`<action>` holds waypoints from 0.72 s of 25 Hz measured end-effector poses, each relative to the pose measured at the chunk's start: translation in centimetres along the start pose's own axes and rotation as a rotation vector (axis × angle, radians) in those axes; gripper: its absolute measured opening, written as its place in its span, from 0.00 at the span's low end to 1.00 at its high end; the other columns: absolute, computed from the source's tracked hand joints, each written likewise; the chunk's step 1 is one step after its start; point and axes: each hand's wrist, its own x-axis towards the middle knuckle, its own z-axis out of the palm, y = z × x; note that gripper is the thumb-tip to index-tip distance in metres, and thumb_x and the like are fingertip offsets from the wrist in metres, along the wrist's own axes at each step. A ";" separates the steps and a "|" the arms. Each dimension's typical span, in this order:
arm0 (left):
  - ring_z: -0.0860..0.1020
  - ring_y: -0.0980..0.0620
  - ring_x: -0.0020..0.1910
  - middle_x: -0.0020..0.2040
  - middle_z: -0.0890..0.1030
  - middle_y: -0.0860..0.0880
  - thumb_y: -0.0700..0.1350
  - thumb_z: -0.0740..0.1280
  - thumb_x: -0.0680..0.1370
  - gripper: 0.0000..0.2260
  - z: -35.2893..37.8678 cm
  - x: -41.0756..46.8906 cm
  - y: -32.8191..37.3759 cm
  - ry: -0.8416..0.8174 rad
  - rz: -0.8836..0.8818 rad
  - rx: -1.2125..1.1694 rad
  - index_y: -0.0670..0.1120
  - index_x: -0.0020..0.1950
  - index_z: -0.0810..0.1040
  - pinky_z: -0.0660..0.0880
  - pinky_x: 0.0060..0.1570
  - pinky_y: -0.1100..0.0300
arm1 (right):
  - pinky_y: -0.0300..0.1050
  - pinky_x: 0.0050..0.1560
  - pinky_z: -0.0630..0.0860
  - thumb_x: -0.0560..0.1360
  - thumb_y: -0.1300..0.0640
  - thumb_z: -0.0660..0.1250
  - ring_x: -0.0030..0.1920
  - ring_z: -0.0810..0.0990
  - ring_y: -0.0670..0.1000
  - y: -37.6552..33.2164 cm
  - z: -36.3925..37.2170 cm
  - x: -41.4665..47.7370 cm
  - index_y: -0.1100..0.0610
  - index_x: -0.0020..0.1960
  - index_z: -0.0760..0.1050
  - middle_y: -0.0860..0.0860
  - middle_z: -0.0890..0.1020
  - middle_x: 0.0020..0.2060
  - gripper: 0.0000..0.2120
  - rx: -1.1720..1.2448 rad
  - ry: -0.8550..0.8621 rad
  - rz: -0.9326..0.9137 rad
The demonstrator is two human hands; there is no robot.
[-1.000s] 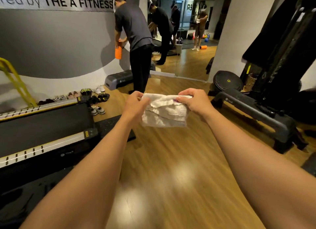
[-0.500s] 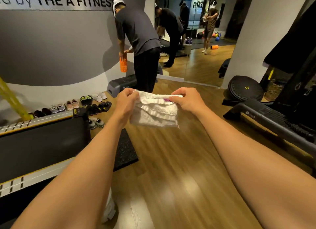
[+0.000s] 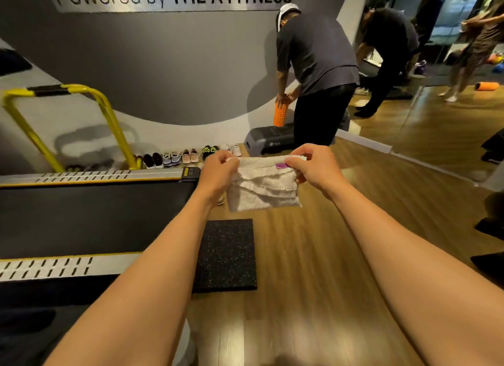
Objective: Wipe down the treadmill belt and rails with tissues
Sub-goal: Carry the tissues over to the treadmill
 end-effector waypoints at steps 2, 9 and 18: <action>0.74 0.54 0.41 0.41 0.77 0.51 0.38 0.62 0.75 0.06 -1.0 4.3 -0.8 0.085 -0.033 -0.012 0.45 0.45 0.77 0.71 0.42 0.58 | 0.48 0.36 0.83 0.72 0.53 0.72 0.38 0.82 0.50 0.1 2.8 4.9 0.56 0.50 0.80 0.50 0.82 0.42 0.09 0.032 -0.046 -0.019; 0.80 0.52 0.43 0.45 0.82 0.49 0.41 0.71 0.74 0.03 -4.1 18.3 -3.8 0.138 -0.045 -0.090 0.47 0.47 0.80 0.78 0.41 0.57 | 0.54 0.47 0.81 0.71 0.51 0.70 0.45 0.80 0.49 0.3 10.6 20.9 0.54 0.48 0.80 0.47 0.81 0.43 0.08 0.059 -0.115 -0.077; 0.79 0.51 0.46 0.46 0.82 0.49 0.40 0.72 0.71 0.05 -6.5 35.2 -8.0 0.408 -0.073 0.122 0.49 0.45 0.80 0.77 0.46 0.56 | 0.43 0.49 0.77 0.72 0.59 0.72 0.52 0.78 0.50 0.6 19.9 39.6 0.55 0.56 0.78 0.49 0.80 0.51 0.13 0.065 -0.328 -0.221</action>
